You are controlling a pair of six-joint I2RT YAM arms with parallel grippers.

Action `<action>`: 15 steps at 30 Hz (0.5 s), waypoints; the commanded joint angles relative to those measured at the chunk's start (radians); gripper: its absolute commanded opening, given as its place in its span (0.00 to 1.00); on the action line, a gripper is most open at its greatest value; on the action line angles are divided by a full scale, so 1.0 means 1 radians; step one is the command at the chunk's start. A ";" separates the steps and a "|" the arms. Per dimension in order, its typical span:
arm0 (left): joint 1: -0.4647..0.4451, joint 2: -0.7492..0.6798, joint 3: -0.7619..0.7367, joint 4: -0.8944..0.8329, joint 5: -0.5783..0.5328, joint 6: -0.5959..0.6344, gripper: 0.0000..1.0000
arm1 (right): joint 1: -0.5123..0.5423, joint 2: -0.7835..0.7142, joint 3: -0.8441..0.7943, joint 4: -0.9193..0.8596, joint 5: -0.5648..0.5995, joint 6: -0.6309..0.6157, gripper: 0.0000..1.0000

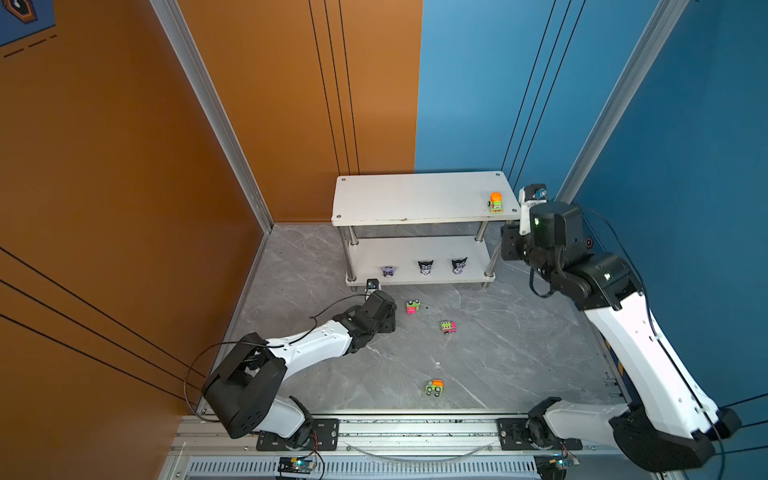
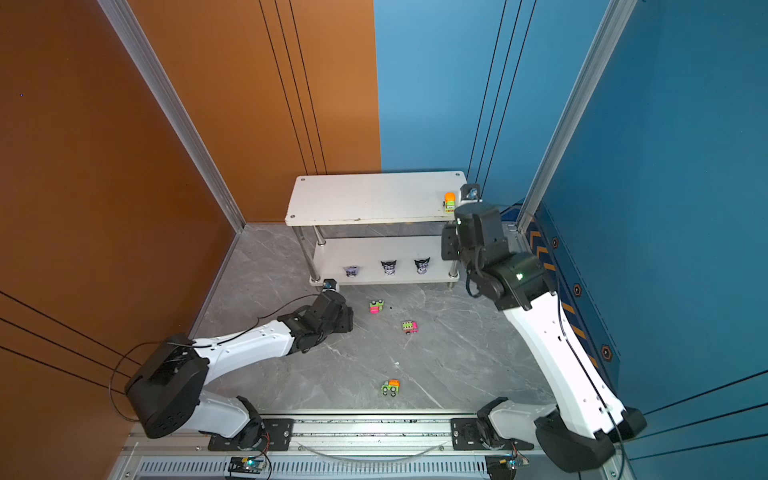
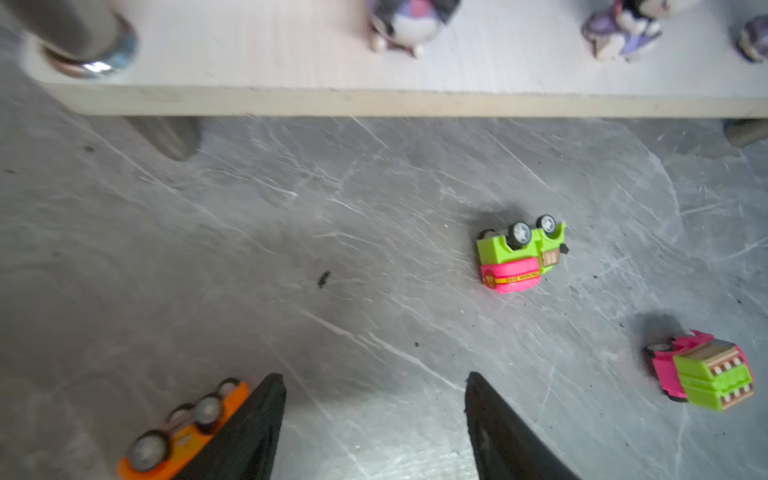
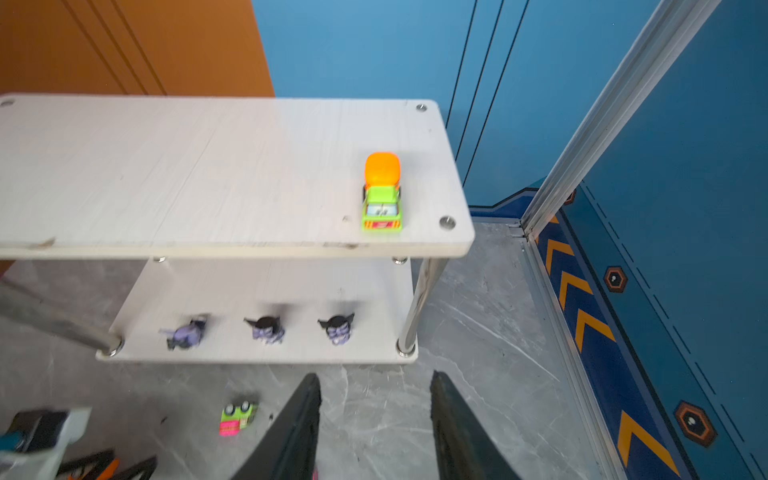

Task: Place and organize the plastic toys onto the shelf
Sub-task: 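Open the right gripper and withdraw it from the top shelf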

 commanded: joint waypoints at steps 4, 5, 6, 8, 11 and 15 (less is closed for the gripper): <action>-0.084 0.122 0.136 0.060 0.067 0.059 0.59 | 0.088 -0.095 -0.280 -0.062 0.004 0.086 0.10; -0.084 0.128 0.142 0.065 0.073 0.061 0.59 | 0.097 -0.107 -0.328 -0.061 -0.043 0.080 0.10; -0.083 0.129 0.145 0.067 0.074 0.061 0.59 | 0.106 -0.113 -0.364 -0.062 -0.074 0.077 0.10; -0.074 0.123 0.143 0.064 0.067 0.058 0.59 | 0.112 -0.099 -0.438 -0.060 -0.137 0.072 0.14; -0.057 0.096 0.130 0.059 0.054 0.049 0.59 | 0.114 -0.027 -0.535 -0.033 -0.229 0.053 0.32; -0.043 0.052 0.112 0.053 0.037 0.047 0.59 | 0.128 0.110 -0.642 0.081 -0.284 0.010 0.50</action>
